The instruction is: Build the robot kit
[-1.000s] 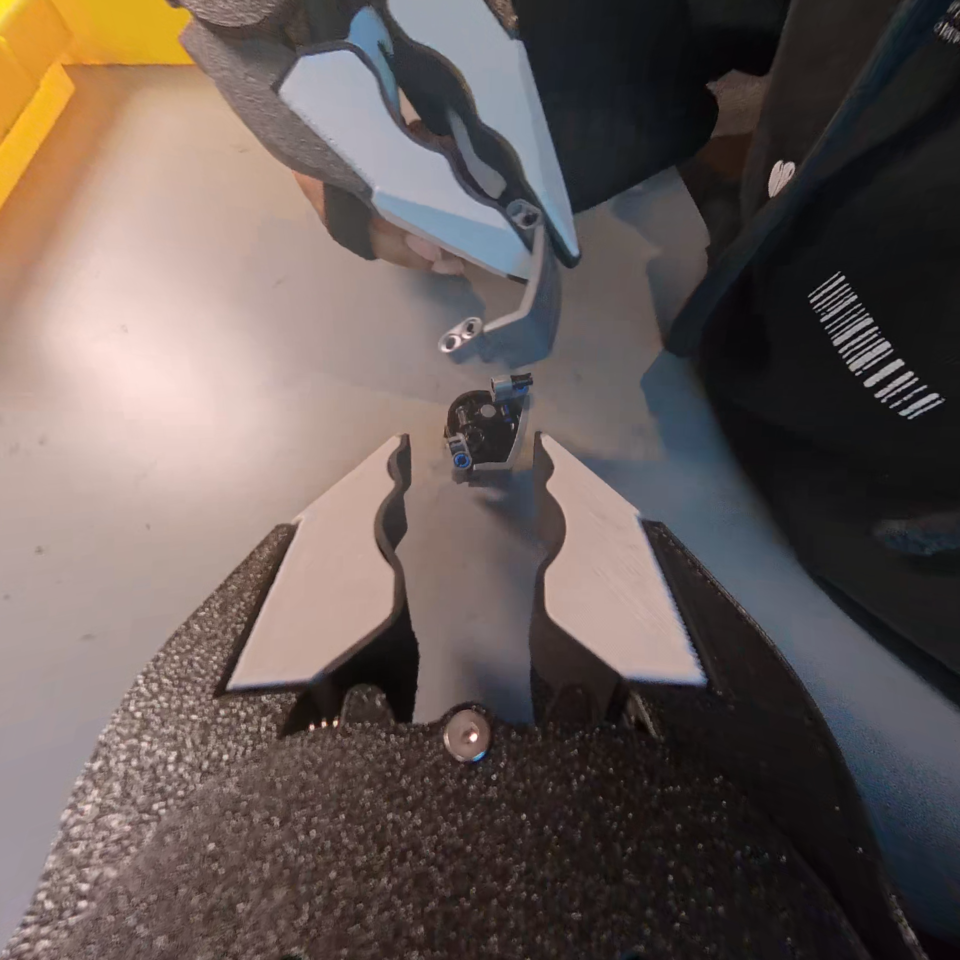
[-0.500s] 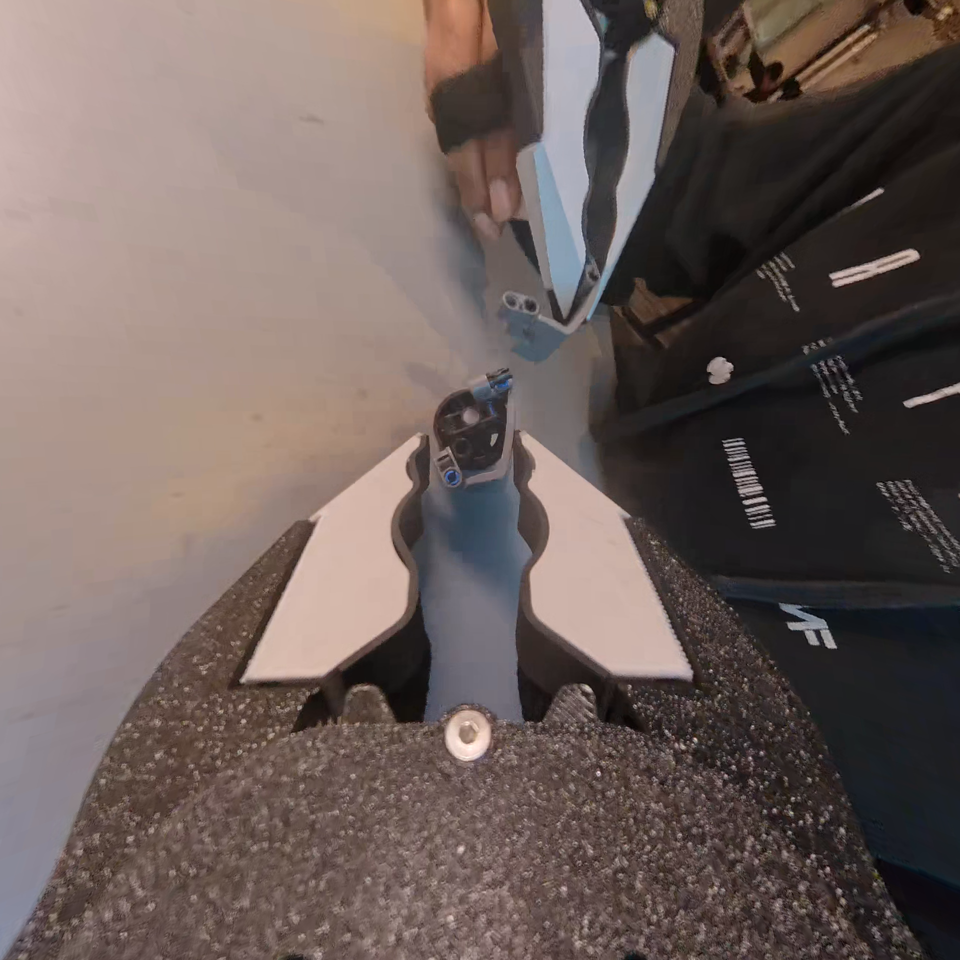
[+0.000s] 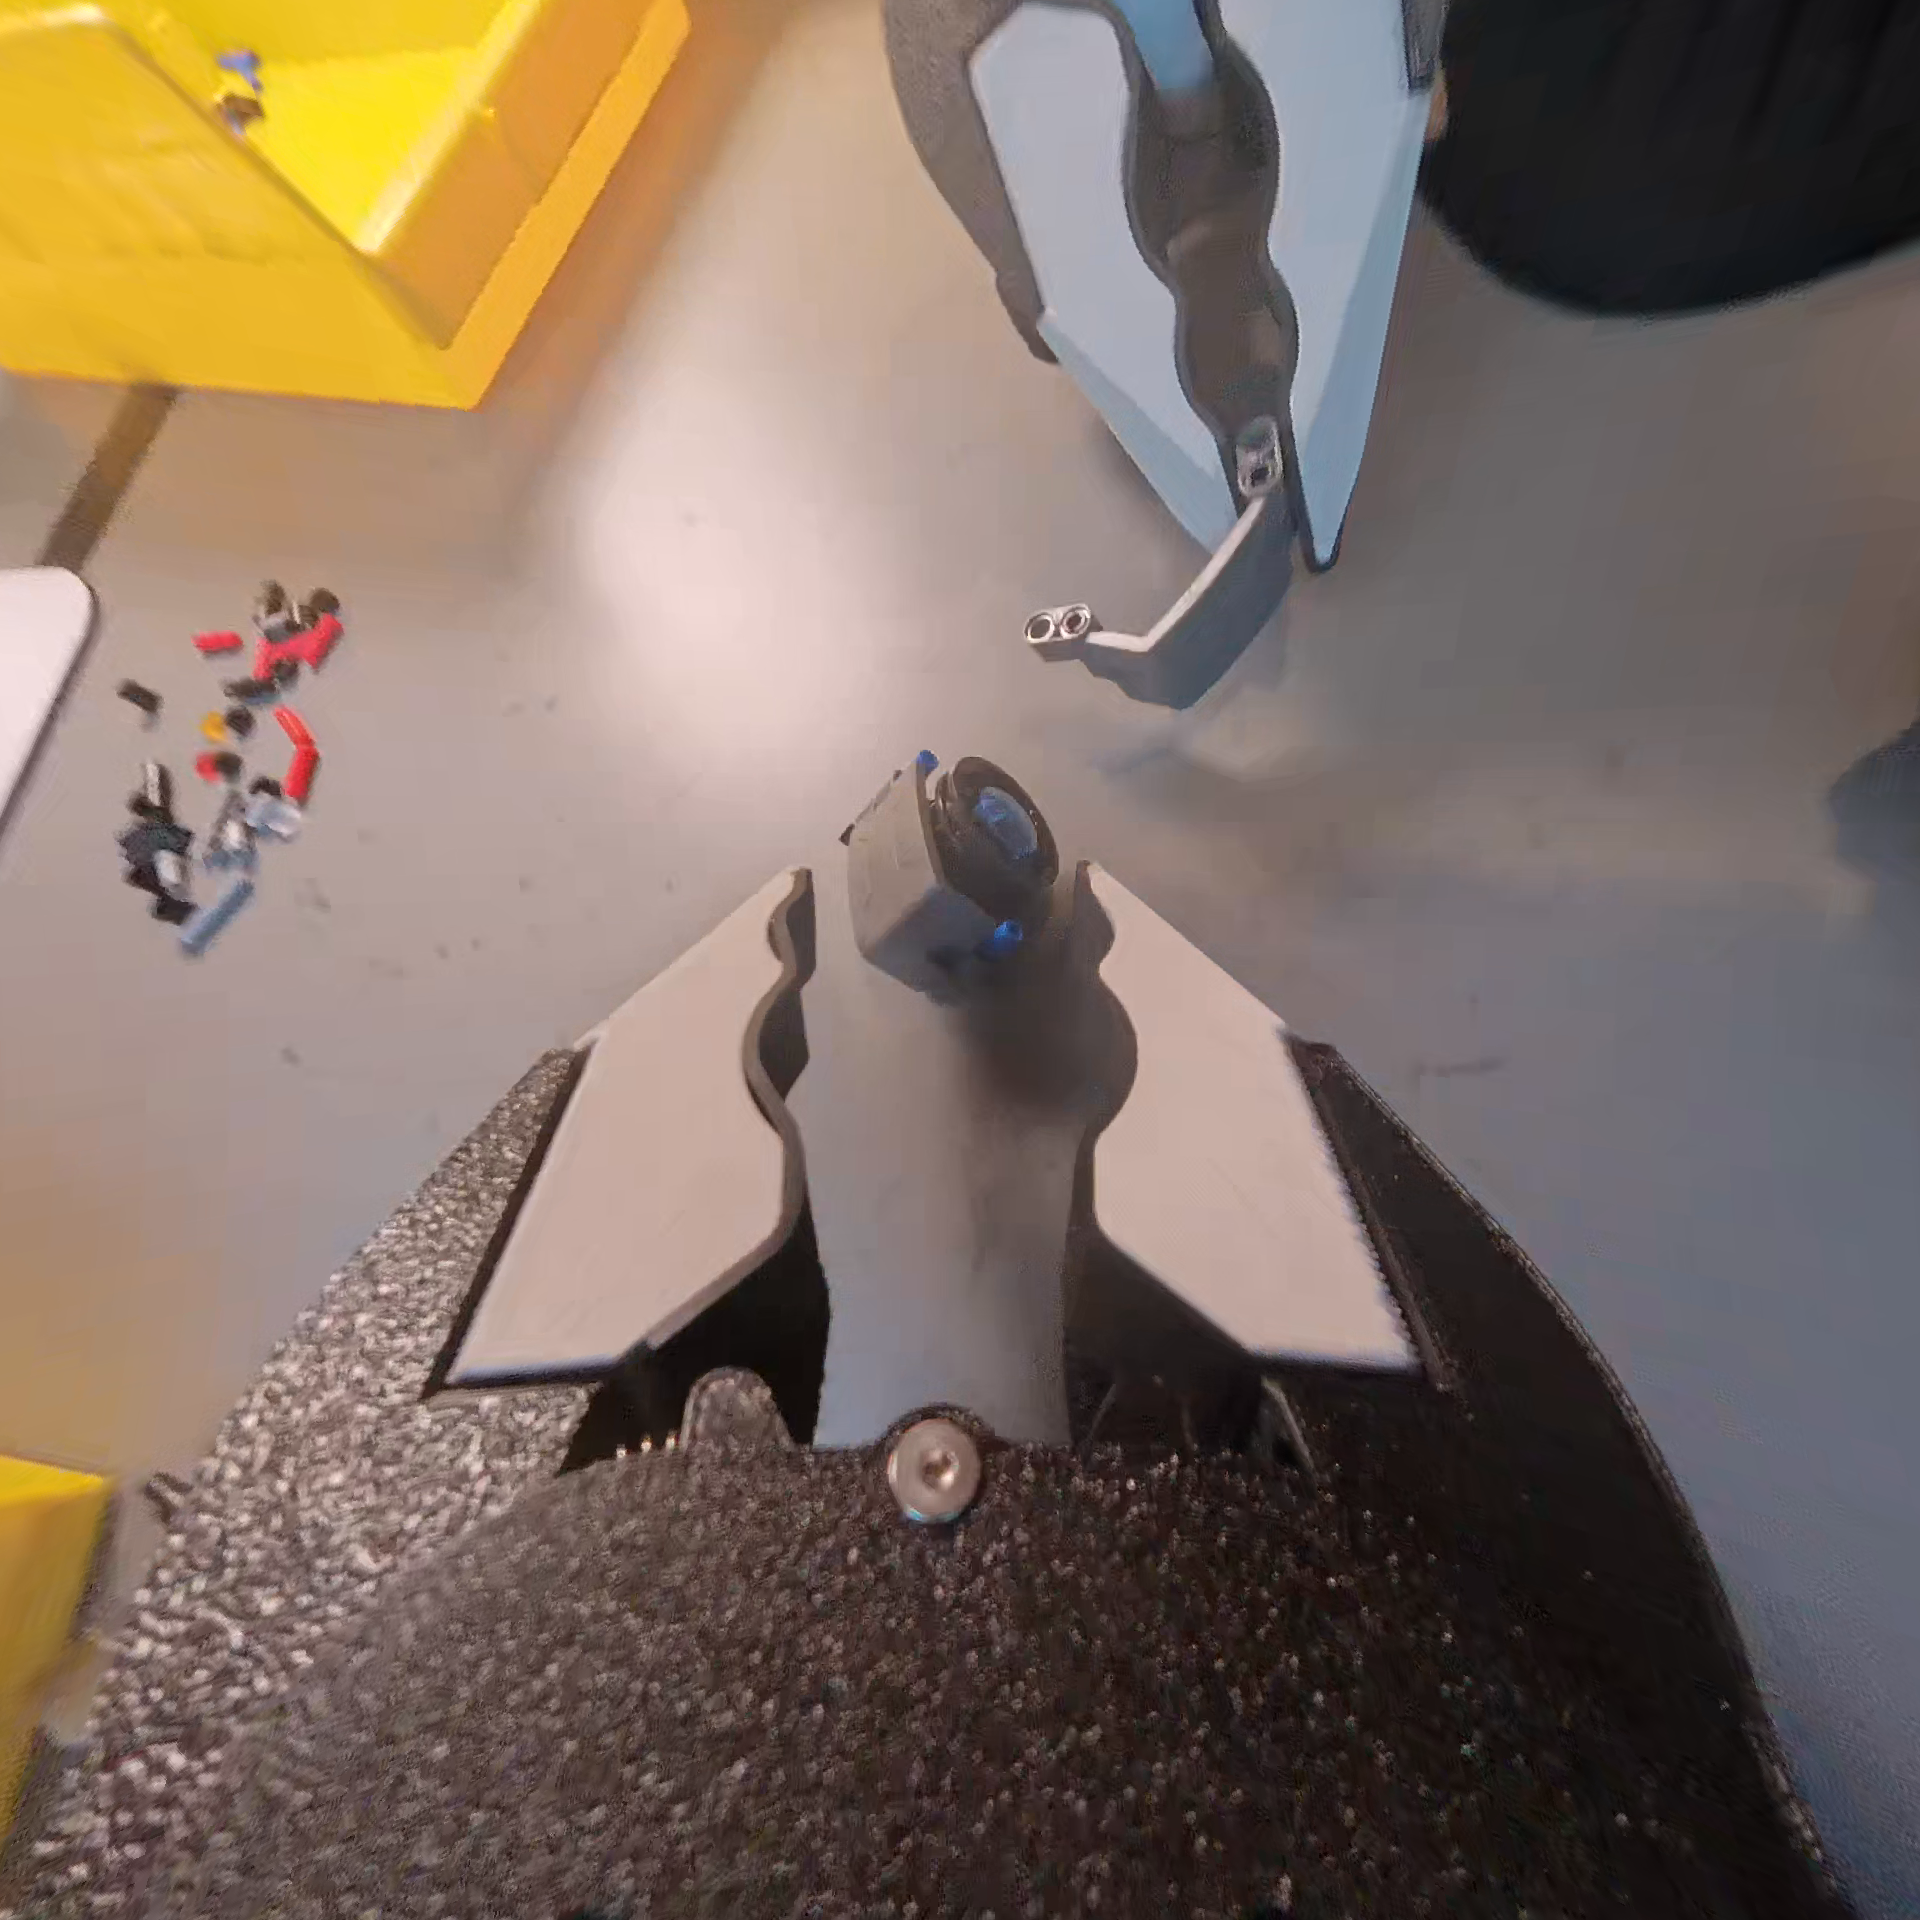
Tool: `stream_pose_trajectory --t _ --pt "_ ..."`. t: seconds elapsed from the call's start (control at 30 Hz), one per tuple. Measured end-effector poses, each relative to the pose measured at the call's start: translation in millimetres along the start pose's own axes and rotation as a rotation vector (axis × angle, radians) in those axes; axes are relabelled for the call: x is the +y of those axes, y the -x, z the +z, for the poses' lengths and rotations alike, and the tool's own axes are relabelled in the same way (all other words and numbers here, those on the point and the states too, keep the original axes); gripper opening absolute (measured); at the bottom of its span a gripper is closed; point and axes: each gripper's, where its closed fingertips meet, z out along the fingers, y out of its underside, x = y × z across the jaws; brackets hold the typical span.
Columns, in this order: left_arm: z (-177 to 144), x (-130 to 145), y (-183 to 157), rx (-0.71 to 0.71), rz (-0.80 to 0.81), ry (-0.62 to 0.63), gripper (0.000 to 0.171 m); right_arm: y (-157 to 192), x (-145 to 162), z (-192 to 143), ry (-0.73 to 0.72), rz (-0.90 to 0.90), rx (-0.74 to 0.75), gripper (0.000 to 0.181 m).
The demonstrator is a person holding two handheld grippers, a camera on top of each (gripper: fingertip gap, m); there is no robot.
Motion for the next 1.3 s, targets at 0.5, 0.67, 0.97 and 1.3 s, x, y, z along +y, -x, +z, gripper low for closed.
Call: stream_pose_trajectory --t 0.5,0.67,0.97,1.3 --pt "0.7 -4.0 -22.5 0.554 -0.509 -0.052 0.039 21.7 -23.1 -16.5 -0.153 -0.019 -0.105 0.007" --pt "-10.3 -6.6 -14.3 0.486 -0.456 -0.08 0.048 19.2 -23.9 -15.2 -0.162 -0.016 -0.101 0.007" --pt "6.1 -6.8 -40.1 0.479 -0.157 0.002 0.035 25.4 -30.6 -13.0 -0.187 -0.031 -0.139 0.007" --pt "-15.2 -24.4 -44.9 0.614 -0.024 -0.118 0.049 49.0 -42.0 7.9 -0.183 -0.11 -0.228 0.007"
